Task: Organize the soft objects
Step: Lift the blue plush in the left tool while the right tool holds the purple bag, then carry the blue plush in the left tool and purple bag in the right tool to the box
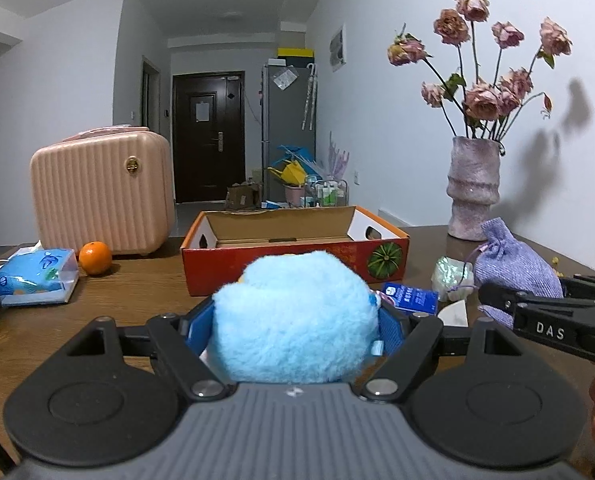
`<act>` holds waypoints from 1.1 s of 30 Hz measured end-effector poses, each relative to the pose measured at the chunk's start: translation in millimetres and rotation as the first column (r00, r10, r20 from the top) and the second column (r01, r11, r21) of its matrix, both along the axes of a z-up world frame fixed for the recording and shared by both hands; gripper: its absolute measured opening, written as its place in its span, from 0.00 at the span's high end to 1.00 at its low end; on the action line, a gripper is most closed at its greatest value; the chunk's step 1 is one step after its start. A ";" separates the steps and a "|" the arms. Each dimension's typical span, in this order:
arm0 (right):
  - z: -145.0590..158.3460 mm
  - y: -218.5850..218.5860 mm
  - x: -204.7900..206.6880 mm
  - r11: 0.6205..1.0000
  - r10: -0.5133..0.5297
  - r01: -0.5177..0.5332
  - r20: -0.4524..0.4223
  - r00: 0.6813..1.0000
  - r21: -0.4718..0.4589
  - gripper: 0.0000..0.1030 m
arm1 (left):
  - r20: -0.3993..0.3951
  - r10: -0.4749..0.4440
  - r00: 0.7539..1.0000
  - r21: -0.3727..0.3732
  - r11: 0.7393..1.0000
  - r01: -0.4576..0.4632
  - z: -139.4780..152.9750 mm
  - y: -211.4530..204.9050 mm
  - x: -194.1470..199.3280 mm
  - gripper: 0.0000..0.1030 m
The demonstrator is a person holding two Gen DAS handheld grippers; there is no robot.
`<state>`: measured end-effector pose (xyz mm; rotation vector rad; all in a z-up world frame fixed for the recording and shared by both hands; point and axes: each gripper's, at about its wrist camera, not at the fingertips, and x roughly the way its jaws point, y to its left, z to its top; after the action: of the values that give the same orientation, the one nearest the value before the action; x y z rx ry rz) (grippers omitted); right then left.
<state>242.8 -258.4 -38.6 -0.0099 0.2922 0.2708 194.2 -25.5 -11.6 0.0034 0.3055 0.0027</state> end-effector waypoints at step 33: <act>33.8 48.3 31.1 1.000 0.018 -0.018 0.077 0.997 -0.001 0.61 | 0.053 0.040 0.998 -0.036 0.999 -0.039 34.6 33.2 45.9 0.23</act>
<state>273.9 -210.2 -4.8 -0.0230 0.2152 0.2878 240.0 7.7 23.1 -0.0371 0.2513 0.0367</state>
